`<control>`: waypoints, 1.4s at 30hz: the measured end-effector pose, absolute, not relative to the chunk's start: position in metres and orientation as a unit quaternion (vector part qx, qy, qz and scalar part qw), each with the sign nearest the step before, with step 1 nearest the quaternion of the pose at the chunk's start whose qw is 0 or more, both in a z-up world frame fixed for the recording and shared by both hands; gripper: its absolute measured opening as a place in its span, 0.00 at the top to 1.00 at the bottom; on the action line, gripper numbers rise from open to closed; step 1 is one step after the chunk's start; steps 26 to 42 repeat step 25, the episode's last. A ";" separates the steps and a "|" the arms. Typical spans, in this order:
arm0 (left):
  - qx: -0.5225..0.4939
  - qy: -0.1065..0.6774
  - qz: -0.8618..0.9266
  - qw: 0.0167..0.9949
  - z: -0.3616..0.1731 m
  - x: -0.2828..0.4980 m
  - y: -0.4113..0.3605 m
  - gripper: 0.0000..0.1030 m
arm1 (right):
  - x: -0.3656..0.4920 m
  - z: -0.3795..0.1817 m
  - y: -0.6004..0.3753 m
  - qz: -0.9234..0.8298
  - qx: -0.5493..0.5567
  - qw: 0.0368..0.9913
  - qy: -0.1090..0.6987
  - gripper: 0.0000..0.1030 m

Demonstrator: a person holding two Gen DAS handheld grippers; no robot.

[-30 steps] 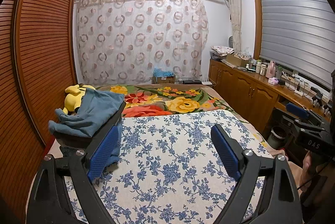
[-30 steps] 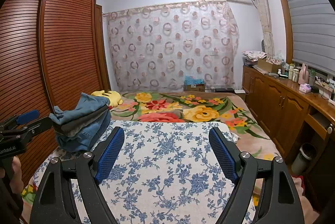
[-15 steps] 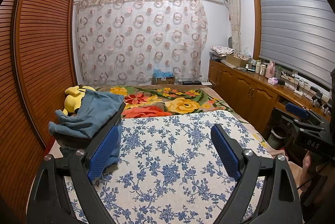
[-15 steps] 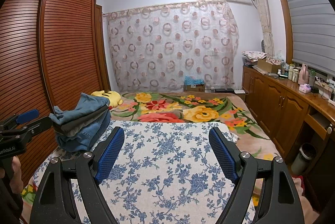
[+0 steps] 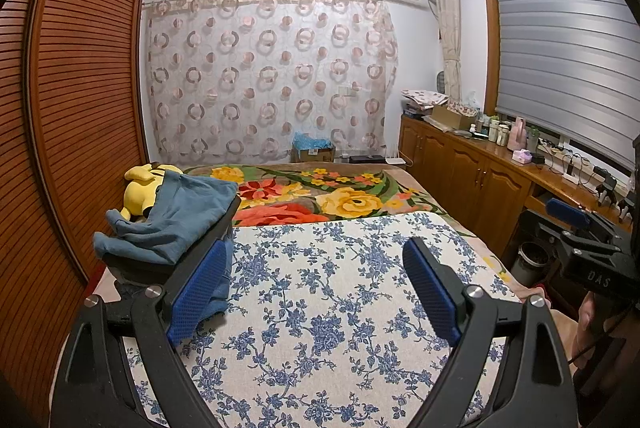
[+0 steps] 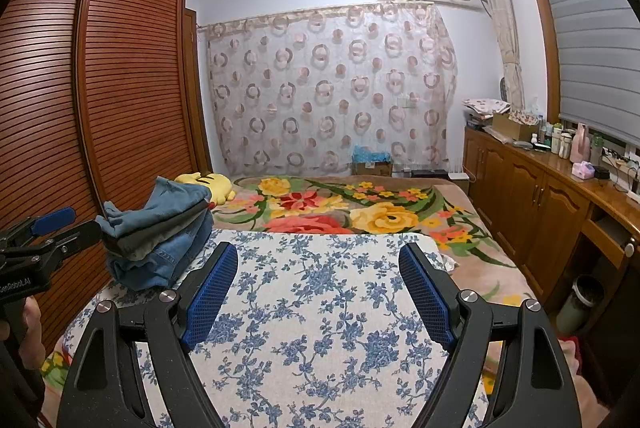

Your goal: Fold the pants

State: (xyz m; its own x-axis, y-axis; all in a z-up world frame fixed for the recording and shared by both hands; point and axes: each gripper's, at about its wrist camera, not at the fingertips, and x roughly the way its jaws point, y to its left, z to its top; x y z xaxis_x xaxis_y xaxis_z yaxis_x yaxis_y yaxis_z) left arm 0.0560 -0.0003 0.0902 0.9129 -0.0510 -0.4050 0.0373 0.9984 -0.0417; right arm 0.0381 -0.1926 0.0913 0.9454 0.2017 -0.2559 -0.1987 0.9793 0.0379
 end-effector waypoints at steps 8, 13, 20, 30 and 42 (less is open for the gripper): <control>-0.017 0.208 -0.023 0.978 0.089 0.056 0.000 0.12 | 0.038 0.091 -0.193 0.102 0.006 0.986 0.130 0.18; -0.017 0.207 -0.023 0.978 0.088 0.056 -0.001 0.12 | 0.038 0.091 -0.193 0.102 0.007 0.986 0.131 0.18; -0.017 0.208 -0.025 0.978 0.089 0.056 0.000 0.12 | 0.037 0.091 -0.192 0.102 0.008 0.986 0.132 0.18; -0.017 0.207 -0.024 0.978 0.088 0.057 0.000 0.12 | 0.036 0.092 -0.192 0.101 0.007 0.986 0.131 0.18; -0.017 0.207 -0.024 0.978 0.088 0.057 0.000 0.12 | 0.036 0.092 -0.192 0.101 0.007 0.986 0.131 0.18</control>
